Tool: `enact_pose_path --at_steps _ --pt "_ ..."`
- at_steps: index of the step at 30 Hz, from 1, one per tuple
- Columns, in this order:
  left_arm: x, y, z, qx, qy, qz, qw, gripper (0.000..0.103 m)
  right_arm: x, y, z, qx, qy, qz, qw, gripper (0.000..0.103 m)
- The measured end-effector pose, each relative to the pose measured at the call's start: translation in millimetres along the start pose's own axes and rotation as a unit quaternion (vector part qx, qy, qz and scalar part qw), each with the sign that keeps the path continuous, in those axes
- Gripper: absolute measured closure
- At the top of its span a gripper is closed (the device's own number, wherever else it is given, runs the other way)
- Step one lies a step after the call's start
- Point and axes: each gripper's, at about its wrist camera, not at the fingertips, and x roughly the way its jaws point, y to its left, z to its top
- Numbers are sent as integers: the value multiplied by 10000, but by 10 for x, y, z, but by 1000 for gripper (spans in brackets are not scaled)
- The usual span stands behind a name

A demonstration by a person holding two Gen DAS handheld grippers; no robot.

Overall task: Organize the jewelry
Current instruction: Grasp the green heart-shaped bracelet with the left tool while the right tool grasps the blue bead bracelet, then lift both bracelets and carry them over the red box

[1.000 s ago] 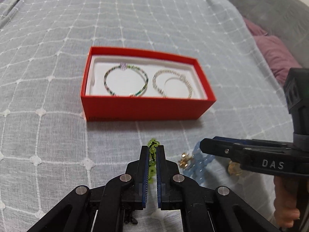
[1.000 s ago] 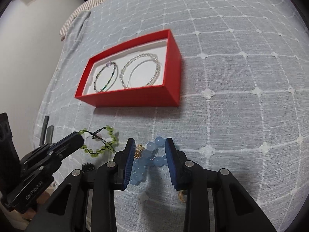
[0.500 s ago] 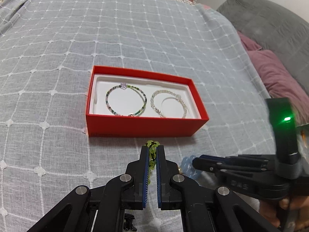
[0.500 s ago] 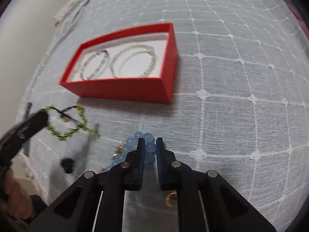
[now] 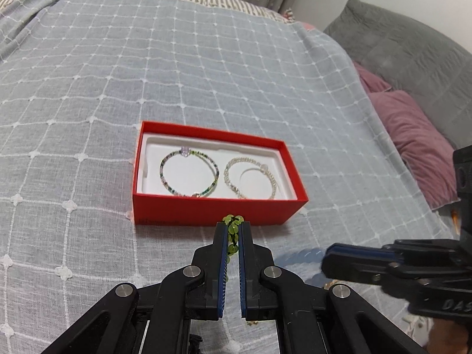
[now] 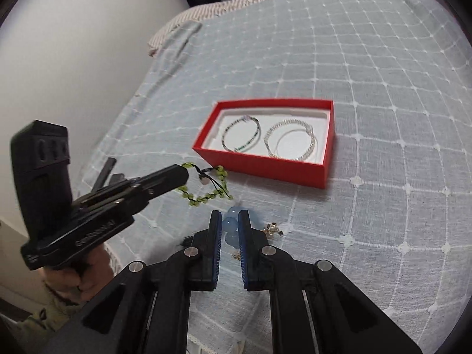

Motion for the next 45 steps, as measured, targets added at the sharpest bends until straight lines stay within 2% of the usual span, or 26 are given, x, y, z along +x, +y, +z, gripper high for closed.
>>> enact_pose_path --at_steps 6,12,21,30,39,45 --pt "-6 1 13 -13 -21 -8 10000 102 -47 7 11 16 -51 97 9999 91" --pt "-48 -3 41 -25 -91 -95 9999 102 -150 54 33 -29 -251 377 9990 91" --pt "-106 4 126 -112 -270 -228 9993 102 -200 12 93 88 -419 376 9984 91" --pt "-109 13 358 -113 -610 -250 9978 102 -328 10 292 190 -747 451 9960 91" --pt "39 105 423 -332 -477 -316 9978 102 -309 -94 435 440 -955 461 9934 91" --pt "178 119 545 -393 -427 -375 9976 102 -285 -112 597 388 -1051 444 9927 91"
